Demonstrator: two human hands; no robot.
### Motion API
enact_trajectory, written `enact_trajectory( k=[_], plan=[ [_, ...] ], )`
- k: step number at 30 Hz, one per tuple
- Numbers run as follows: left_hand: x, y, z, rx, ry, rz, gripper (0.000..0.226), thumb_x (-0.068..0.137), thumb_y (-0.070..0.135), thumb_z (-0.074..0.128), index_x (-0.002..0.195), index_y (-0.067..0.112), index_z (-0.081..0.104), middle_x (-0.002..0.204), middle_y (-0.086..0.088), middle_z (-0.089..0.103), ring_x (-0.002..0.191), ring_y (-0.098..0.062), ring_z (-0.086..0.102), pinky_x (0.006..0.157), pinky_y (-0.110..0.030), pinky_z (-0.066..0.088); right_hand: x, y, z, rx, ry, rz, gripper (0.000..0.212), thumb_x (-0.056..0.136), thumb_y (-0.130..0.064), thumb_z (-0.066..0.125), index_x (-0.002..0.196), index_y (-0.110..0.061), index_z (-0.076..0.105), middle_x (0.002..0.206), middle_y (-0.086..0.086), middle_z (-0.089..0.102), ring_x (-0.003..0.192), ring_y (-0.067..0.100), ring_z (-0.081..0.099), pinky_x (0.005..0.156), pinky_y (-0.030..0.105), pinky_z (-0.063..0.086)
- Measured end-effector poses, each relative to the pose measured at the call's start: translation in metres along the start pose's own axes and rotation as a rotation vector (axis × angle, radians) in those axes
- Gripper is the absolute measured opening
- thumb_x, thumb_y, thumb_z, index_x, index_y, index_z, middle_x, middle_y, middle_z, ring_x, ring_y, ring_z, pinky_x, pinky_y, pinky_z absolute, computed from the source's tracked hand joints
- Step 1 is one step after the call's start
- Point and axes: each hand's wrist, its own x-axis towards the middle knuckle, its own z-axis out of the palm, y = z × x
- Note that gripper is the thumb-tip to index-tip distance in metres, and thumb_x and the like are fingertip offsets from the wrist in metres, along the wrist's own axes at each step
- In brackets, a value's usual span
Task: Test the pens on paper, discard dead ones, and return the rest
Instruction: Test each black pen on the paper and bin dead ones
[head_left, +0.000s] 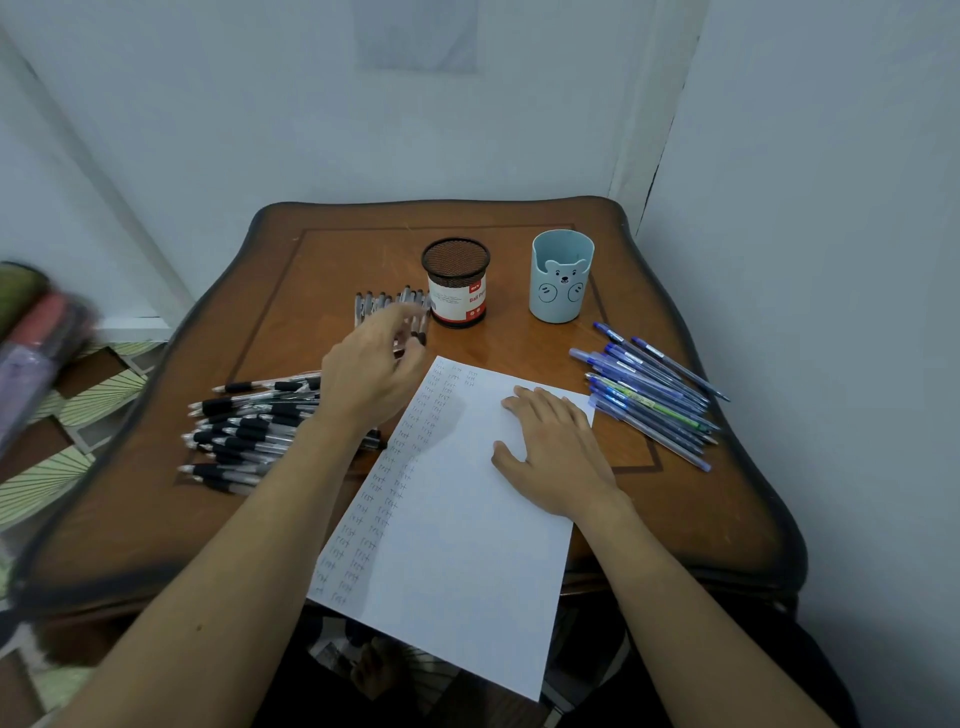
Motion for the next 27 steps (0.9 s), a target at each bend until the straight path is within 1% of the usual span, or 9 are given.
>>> enact_trajectory(
  k=[4, 6, 8, 12, 15, 17, 19, 23, 27],
  plan=[
    [0.005, -0.004, 0.008, -0.058, 0.079, 0.122, 0.026, 0.092, 0.018, 0.066, 0.117, 0.016, 0.072, 0.114, -0.004, 0.063, 0.091, -0.009, 0.054, 0.071, -0.030, 0.054, 0.000, 0.000, -0.001, 0.002, -0.003, 0.001, 0.058, 0.099, -0.051, 0.042, 0.151, -0.026, 0.034, 0.162, -0.006, 0.026, 0.151, 0.012, 0.017, 0.122, 0.036, 0.004],
    [0.007, -0.006, 0.013, -0.101, 0.128, 0.178, 0.029, 0.087, -0.004, 0.064, 0.106, 0.013, 0.078, 0.112, -0.008, 0.067, 0.092, -0.007, 0.056, 0.073, -0.014, 0.050, 0.000, 0.000, -0.001, 0.006, -0.008, 0.004, 0.058, 0.100, -0.051, 0.042, 0.151, -0.027, 0.034, 0.162, -0.006, 0.026, 0.151, 0.013, 0.016, 0.122, 0.036, 0.004],
    [0.008, -0.003, 0.016, -0.208, 0.192, 0.140, 0.036, 0.087, -0.007, 0.054, 0.103, 0.013, 0.079, 0.110, -0.007, 0.067, 0.084, -0.007, 0.059, 0.068, -0.008, 0.046, 0.000, 0.000, -0.001, 0.004, -0.009, 0.004, 0.058, 0.099, -0.051, 0.042, 0.151, -0.027, 0.034, 0.162, -0.006, 0.026, 0.151, 0.013, 0.017, 0.122, 0.036, 0.004],
    [0.009, 0.007, 0.019, -0.508, 0.215, -0.089, 0.032, 0.099, 0.014, 0.045, 0.111, 0.019, 0.073, 0.111, 0.007, 0.063, 0.093, -0.015, 0.066, 0.076, -0.038, 0.058, 0.000, 0.000, 0.000, 0.007, 0.002, -0.001, 0.058, 0.099, -0.051, 0.043, 0.150, -0.026, 0.035, 0.162, -0.006, 0.027, 0.151, 0.013, 0.017, 0.123, 0.036, 0.004],
    [0.008, 0.019, 0.020, -0.683, 0.123, -0.190, 0.037, 0.109, 0.023, 0.038, 0.104, 0.015, 0.074, 0.091, -0.001, 0.067, 0.077, -0.007, 0.063, 0.067, -0.032, 0.054, 0.000, 0.000, -0.001, 0.017, -0.007, -0.002, 0.058, 0.099, -0.051, 0.043, 0.151, -0.025, 0.035, 0.162, -0.005, 0.026, 0.151, 0.013, 0.016, 0.123, 0.037, 0.004],
    [0.008, 0.026, 0.023, -0.773, 0.076, -0.280, 0.046, 0.110, 0.031, 0.037, 0.093, 0.011, 0.075, 0.076, -0.004, 0.070, 0.067, -0.015, 0.066, 0.062, -0.033, 0.055, 0.000, 0.000, -0.001, 0.017, -0.002, -0.003, 0.058, 0.099, -0.050, 0.043, 0.151, -0.025, 0.035, 0.162, -0.005, 0.026, 0.151, 0.013, 0.016, 0.123, 0.038, 0.004],
    [0.011, 0.023, 0.032, -0.774, 0.039, -0.354, 0.045, 0.107, 0.036, 0.045, 0.086, 0.009, 0.074, 0.075, -0.006, 0.074, 0.071, -0.022, 0.072, 0.072, -0.036, 0.061, 0.000, 0.000, 0.000, 0.016, 0.003, -0.006, 0.058, 0.099, -0.050, 0.043, 0.151, -0.025, 0.035, 0.162, -0.005, 0.027, 0.151, 0.013, 0.016, 0.123, 0.038, 0.004],
    [0.013, 0.013, 0.050, -0.683, -0.035, -0.391, 0.020, 0.084, 0.032, 0.078, 0.080, 0.017, 0.067, 0.081, -0.005, 0.073, 0.084, -0.021, 0.072, 0.081, -0.045, 0.059, 0.000, 0.001, 0.001, 0.015, 0.022, -0.013, 0.058, 0.099, -0.049, 0.044, 0.150, -0.024, 0.037, 0.161, -0.005, 0.028, 0.150, 0.013, 0.017, 0.123, 0.037, 0.005],
    [0.015, 0.012, 0.064, -0.690, -0.058, -0.402, 0.013, 0.088, 0.004, 0.070, 0.083, 0.010, 0.059, 0.078, -0.009, 0.067, 0.070, -0.015, 0.068, 0.070, -0.034, 0.055, 0.000, 0.002, 0.002, 0.015, 0.024, -0.016, 0.058, 0.098, -0.049, 0.043, 0.150, -0.024, 0.036, 0.161, -0.004, 0.028, 0.150, 0.013, 0.017, 0.123, 0.037, 0.005]
  ],
)
